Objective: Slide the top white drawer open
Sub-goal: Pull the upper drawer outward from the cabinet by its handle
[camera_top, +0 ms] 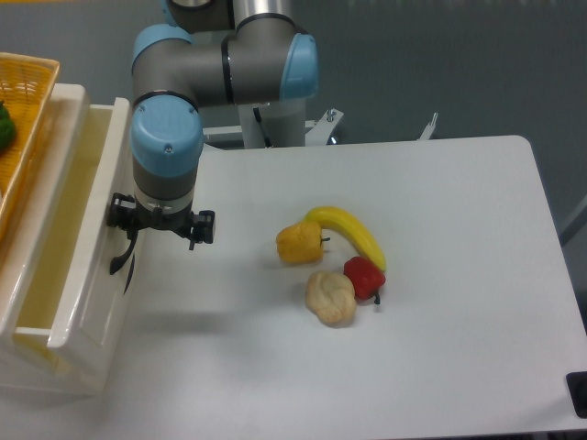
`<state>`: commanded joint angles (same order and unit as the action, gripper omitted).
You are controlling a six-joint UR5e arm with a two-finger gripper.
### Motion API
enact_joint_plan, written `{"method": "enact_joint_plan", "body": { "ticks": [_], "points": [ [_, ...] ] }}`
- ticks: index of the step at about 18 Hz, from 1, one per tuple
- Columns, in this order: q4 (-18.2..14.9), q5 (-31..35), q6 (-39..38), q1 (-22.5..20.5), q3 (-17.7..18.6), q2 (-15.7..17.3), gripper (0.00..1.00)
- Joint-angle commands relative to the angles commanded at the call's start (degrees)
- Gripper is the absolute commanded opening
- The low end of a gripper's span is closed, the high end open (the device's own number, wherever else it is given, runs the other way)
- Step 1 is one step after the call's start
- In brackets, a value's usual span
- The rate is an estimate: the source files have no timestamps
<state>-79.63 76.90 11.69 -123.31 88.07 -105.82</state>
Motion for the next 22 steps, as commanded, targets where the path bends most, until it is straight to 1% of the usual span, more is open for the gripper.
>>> {"method": "enact_joint_plan", "body": {
  "ticks": [7, 16, 22],
  "points": [
    [0.18, 0.0, 0.09, -2.46, 0.0, 0.0, 1.0],
    [0.18, -0.09, 0.18, -6.94, -0.35, 0.09, 1.0],
    [0.09, -0.26, 0.18, -8.09, -0.35, 0.09, 1.0]
  ]
}}
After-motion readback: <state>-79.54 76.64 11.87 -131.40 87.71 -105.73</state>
